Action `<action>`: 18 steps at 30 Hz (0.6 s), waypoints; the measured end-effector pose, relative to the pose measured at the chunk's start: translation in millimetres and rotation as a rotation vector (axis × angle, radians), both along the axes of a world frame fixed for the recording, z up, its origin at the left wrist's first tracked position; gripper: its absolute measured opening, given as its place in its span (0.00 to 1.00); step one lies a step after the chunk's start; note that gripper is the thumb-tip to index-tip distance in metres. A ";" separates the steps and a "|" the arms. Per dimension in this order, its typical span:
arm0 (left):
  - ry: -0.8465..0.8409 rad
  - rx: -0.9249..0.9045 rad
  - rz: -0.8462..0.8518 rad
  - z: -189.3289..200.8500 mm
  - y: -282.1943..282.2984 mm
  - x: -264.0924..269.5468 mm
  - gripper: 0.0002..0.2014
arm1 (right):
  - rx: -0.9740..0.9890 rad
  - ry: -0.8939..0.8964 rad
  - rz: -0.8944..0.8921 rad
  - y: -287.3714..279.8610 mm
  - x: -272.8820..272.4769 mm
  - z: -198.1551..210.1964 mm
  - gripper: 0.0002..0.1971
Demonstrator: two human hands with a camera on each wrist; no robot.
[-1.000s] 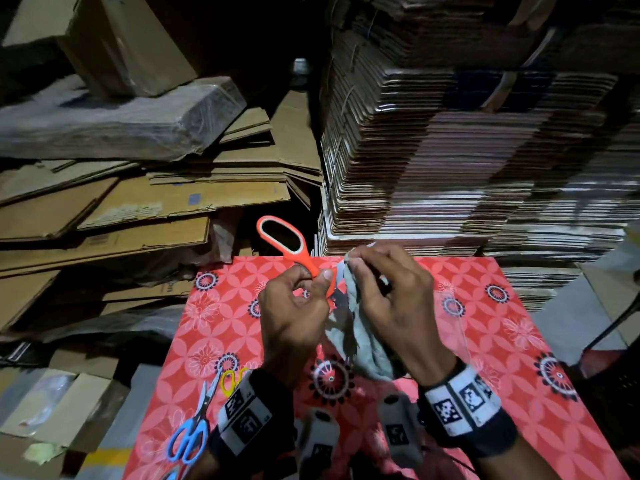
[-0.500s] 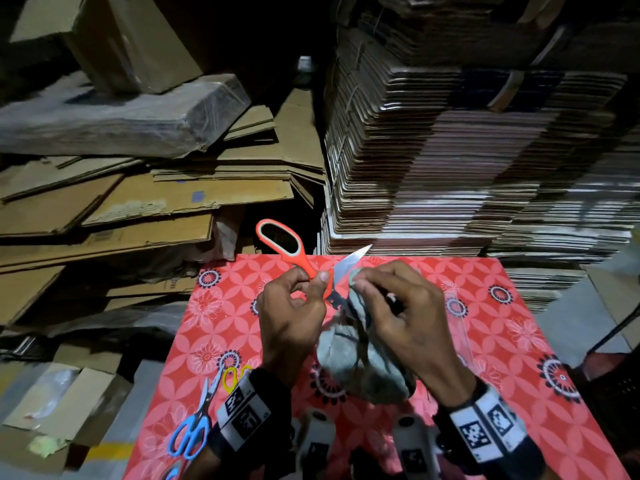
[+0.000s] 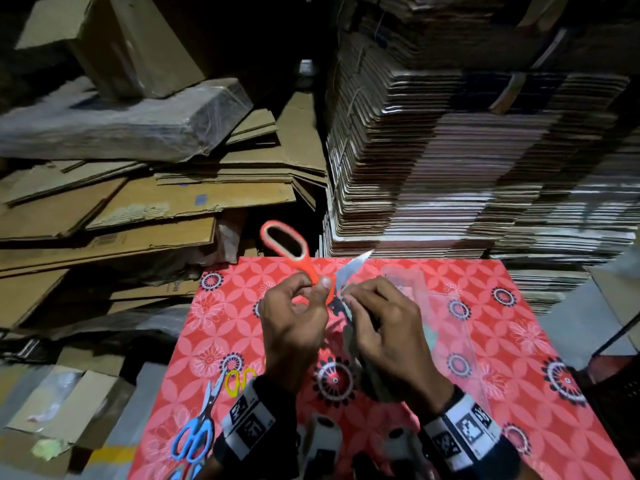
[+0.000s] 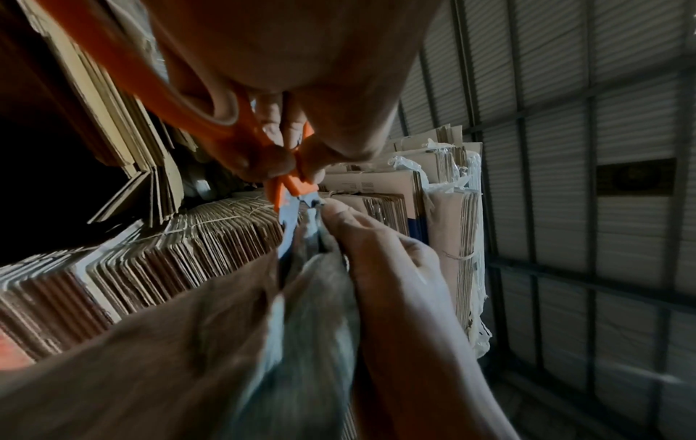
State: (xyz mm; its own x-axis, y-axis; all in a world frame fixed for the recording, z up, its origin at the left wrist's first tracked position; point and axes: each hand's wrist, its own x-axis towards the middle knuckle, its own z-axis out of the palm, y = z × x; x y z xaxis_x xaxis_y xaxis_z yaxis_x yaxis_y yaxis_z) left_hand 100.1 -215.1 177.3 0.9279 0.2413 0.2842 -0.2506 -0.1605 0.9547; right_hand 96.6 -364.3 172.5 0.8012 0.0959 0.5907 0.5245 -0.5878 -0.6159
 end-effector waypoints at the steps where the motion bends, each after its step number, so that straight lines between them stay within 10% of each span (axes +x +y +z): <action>1: -0.003 0.025 0.000 3.1 -0.9 -0.1 0.22 | 0.007 0.034 0.004 -4.1 -1.4 -4.0 0.07; 13: 0.053 0.050 -0.001 1.2 8.3 16.6 0.26 | 0.621 0.307 0.018 -39.7 2.5 46.8 0.09; 18: 0.058 -0.021 -0.044 4.0 4.7 8.6 0.26 | 0.389 0.407 0.113 -49.7 13.3 53.1 0.10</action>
